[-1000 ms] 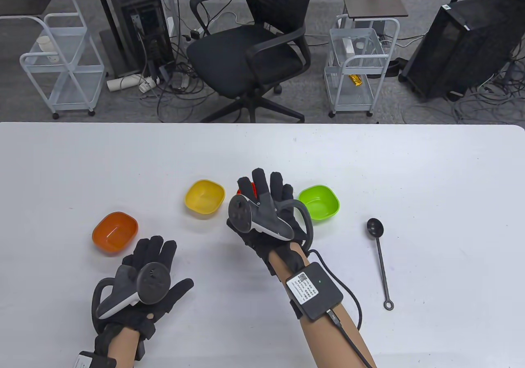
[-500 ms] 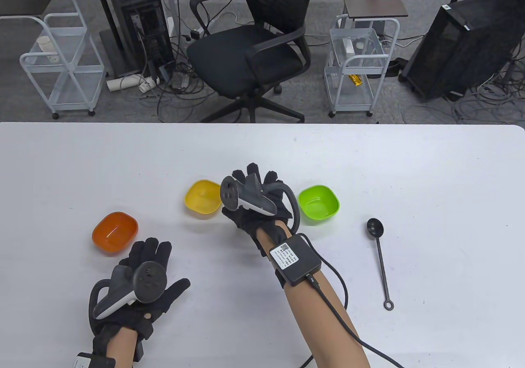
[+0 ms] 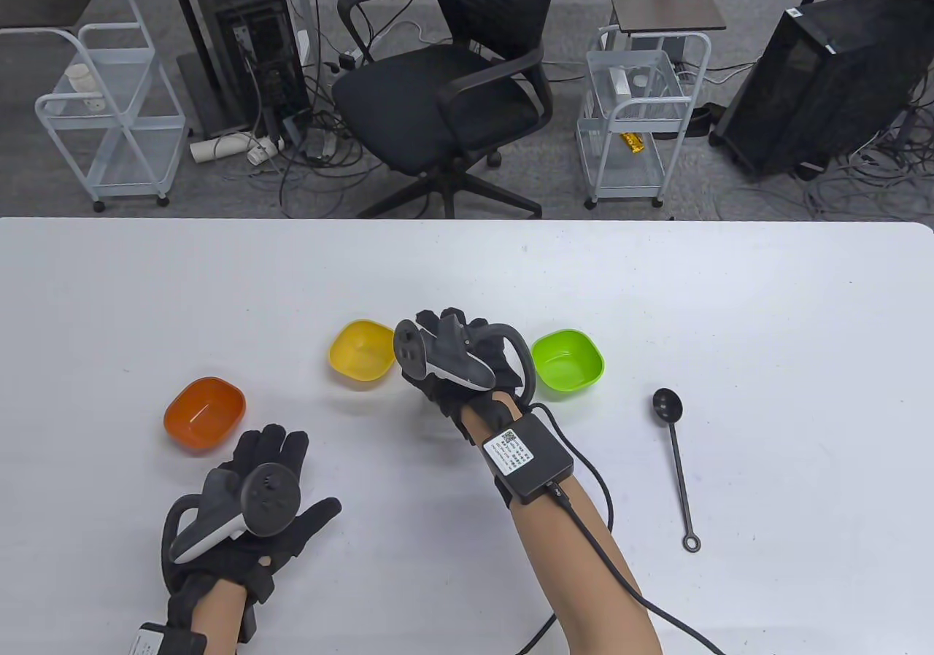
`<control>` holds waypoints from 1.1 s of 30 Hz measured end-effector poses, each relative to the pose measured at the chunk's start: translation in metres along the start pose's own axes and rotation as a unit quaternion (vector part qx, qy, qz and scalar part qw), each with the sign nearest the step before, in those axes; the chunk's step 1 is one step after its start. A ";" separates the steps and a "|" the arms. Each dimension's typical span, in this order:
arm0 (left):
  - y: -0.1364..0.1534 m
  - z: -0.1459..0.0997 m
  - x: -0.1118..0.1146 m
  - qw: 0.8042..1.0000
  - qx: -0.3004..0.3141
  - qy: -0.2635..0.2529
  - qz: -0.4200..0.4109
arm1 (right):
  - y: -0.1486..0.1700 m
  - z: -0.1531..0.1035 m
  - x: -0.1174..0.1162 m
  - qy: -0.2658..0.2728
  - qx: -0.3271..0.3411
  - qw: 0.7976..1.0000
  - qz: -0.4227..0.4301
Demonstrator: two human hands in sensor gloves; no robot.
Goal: Scoop brown sugar granules from jar into dishes
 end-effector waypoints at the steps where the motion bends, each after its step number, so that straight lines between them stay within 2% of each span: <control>1: 0.000 0.001 0.000 1.000 0.000 0.001 -0.002 | 0.000 -0.002 0.001 0.001 0.002 1.000 -0.001; 7: -0.003 0.006 0.002 1.000 0.005 0.013 0.003 | -0.003 -0.023 0.013 0.013 0.027 1.000 0.005; 13: -0.010 0.010 0.004 1.000 0.013 0.020 0.015 | -0.006 -0.064 0.023 0.025 0.062 0.998 0.013; 23: -0.020 0.014 0.008 0.999 0.033 0.034 0.027 | -0.011 -0.124 0.021 0.028 0.090 0.995 0.015; 33: -0.032 0.007 0.007 0.997 0.059 0.023 0.038 | -0.017 -0.143 0.011 0.027 0.086 0.996 0.007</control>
Point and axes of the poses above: the tracker on the back of each hand, its own y axis roughly to the little-finger side, its own z axis roughly from the wrist to the fingertips, x = y × z, the point moved 5 cm from there along z, roughly from the wrist to the fingertips, and after that the axes turned 13 degrees about -x, right-handed, at the moved point
